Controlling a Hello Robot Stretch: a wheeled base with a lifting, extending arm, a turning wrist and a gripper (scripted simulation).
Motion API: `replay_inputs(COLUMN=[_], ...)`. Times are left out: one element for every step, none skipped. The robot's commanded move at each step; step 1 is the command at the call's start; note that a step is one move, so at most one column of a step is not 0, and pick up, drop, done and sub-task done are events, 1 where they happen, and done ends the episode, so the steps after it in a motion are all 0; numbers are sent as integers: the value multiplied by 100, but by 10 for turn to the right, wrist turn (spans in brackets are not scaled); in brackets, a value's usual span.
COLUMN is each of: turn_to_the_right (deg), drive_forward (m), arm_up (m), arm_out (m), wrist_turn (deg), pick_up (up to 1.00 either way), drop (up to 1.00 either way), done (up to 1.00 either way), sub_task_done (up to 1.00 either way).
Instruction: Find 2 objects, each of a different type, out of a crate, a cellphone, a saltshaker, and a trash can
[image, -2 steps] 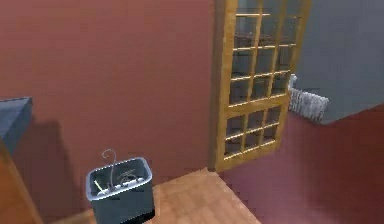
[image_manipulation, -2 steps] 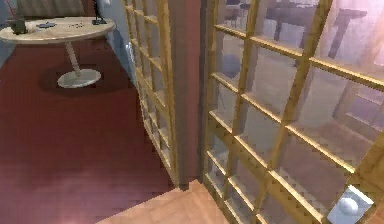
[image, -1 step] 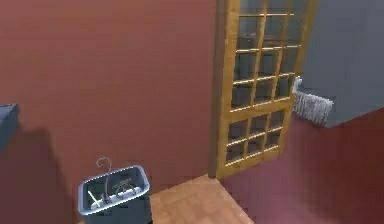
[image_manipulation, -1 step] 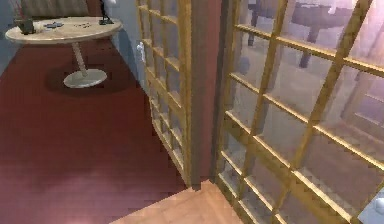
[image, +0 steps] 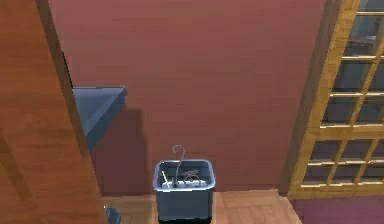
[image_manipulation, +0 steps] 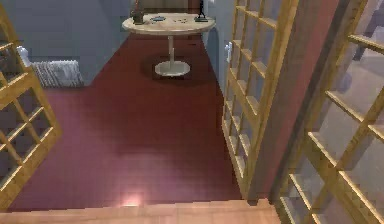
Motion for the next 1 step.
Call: replay_inputs(turn_to_the_right=[0], drive_forward=[0], arm_up=[0], arm_out=[0], wrist_turn=[0], pick_up=[0], drop=[0], done=[100], sub_task_done=[0])
